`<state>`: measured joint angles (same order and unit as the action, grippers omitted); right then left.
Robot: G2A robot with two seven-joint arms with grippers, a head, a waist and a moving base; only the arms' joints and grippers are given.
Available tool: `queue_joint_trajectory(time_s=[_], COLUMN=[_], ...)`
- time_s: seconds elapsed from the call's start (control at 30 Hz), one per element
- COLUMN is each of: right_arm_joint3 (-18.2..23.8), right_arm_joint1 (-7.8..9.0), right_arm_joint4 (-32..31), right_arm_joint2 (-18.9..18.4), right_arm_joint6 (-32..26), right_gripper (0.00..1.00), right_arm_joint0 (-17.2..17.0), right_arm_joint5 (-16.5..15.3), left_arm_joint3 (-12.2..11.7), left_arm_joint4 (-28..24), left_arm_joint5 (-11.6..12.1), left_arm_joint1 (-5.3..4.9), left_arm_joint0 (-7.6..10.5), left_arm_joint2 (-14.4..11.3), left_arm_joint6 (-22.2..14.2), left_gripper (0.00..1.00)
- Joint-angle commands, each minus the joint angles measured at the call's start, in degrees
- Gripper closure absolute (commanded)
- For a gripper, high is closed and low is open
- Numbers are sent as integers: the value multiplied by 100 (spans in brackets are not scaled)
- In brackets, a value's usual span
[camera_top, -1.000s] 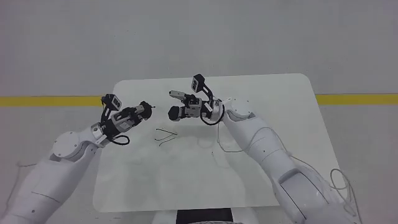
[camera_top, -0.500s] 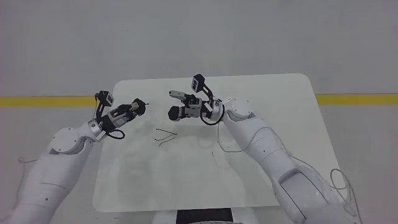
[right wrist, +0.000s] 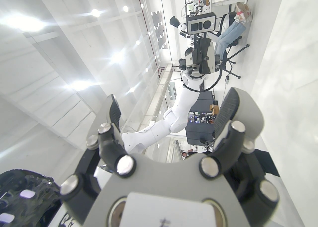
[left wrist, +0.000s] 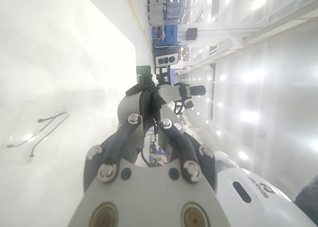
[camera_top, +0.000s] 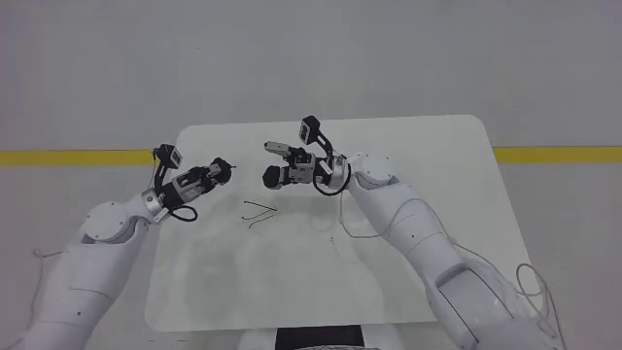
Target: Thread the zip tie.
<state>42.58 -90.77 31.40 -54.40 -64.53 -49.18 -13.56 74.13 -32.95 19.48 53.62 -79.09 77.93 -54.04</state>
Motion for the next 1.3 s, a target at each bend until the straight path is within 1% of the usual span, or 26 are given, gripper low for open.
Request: queue_joint_trajectory(time_s=[0.0,0.07,0.13,0.2,0.3,0.37,0.43,0.47,0.5,0.53,0.57,0.63,0.9,0.93,0.97,1.0,1.07,1.13,1.17,1.2,1.23,1.27], right_arm_joint3=[0,0,0,0,0,0,0,0,0,0,0,0,0,0,0,0,0,0,0,0,0,0], right_arm_joint1=[0,0,0,0,0,0,0,0,0,0,0,0,0,0,0,0,0,0,0,0,0,0], right_arm_joint4=[0,0,0,0,0,0,0,0,0,0,0,0,0,0,0,0,0,0,0,0,0,0], right_arm_joint2=[0,0,0,0,0,0,0,0,0,0,0,0,0,0,0,0,0,0,0,0,0,0], right_arm_joint6=[0,0,0,0,0,0,0,0,0,0,0,0,0,0,0,0,0,0,0,0,0,0], right_gripper=[0,0,0,0,0,0,0,0,0,0,0,0,0,0,0,0,0,0,0,0,0,0], right_arm_joint0=[0,0,0,0,0,0,0,0,0,0,0,0,0,0,0,0,0,0,0,0,0,0], right_arm_joint5=[0,0,0,0,0,0,0,0,0,0,0,0,0,0,0,0,0,0,0,0,0,0], left_arm_joint3=[-1,49,41,2,-51,-119,-165,-222,-282,-344,-403,-429,-429,-415,-365,-350,-212,-114,4,64,107,213], left_arm_joint4=[83,205,375,458,373,304,302,237,215,241,292,322,322,344,370,370,411,492,682,753,752,768], left_arm_joint5=[0,0,0,0,0,0,0,0,0,0,0,0,0,0,0,0,0,0,0,0,0,0], left_arm_joint1=[9,29,54,85,160,219,281,329,365,400,442,487,487,488,488,482,445,397,359,335,314,281], left_arm_joint0=[6,-19,-68,-93,-106,-80,-52,-40,-29,-29,-21,1,1,2,-2,-11,-36,-83,-111,-138,-164,-208], left_arm_joint2=[99,253,445,619,907,1129,1302,1407,1483,1521,1499,1460,1460,1456,1437,1424,1409,1450,1475,1480,1487,1452], left_arm_joint6=[-172,-491,-792,-991,-1461,-1913,-2226,-2489,-2560,-2560,-2560,-2560,-2560,-2463,-2424,-2506,-2560,-2560,-2560,-2560,-2560,-2560], left_gripper=[100,100,100,100,100,100,100,100,100,100,100,100,100,100,100,100,100,100,100,100,100,100])
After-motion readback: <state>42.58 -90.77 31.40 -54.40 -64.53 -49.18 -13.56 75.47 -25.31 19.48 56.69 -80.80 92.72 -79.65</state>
